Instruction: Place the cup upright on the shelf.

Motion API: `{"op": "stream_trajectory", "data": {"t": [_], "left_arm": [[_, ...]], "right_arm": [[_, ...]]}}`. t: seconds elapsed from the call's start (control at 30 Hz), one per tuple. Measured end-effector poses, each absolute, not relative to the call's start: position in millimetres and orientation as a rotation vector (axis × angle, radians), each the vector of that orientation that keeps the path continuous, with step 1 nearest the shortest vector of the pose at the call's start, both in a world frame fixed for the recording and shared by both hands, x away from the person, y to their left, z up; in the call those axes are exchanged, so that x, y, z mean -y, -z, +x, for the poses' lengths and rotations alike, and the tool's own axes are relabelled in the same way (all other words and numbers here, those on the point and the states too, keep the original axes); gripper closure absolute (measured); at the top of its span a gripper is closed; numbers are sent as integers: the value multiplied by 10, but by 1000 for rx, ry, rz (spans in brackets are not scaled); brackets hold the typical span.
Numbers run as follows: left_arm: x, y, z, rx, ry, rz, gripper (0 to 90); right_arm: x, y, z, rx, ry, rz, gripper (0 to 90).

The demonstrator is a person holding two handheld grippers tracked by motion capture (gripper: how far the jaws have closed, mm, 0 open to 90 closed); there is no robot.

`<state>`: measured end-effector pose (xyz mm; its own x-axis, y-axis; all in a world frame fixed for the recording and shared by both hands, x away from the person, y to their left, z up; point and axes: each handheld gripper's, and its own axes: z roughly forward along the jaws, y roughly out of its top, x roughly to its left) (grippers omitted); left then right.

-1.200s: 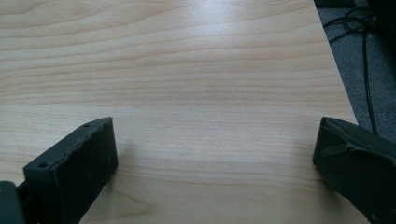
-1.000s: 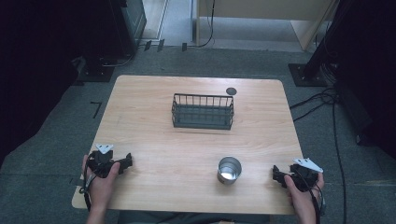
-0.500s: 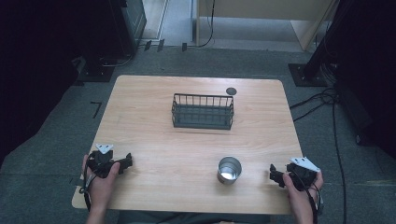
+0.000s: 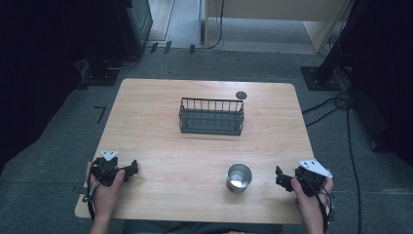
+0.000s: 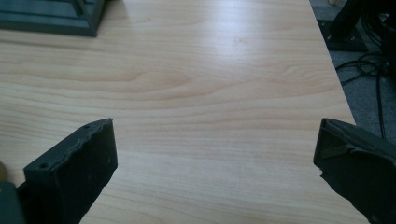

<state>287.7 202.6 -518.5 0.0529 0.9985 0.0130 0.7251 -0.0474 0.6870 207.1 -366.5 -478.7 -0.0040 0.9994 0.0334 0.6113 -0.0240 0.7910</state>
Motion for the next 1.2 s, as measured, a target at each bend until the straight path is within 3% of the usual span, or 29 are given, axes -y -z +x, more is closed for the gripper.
{"op": "stream_trajectory", "data": {"t": [1.2], "left_arm": [[-2026,5185,2878,-1724,-700,1827,0]], "right_arm": [[3023,4281,2094,-1782,-1096,1505,0]]}}
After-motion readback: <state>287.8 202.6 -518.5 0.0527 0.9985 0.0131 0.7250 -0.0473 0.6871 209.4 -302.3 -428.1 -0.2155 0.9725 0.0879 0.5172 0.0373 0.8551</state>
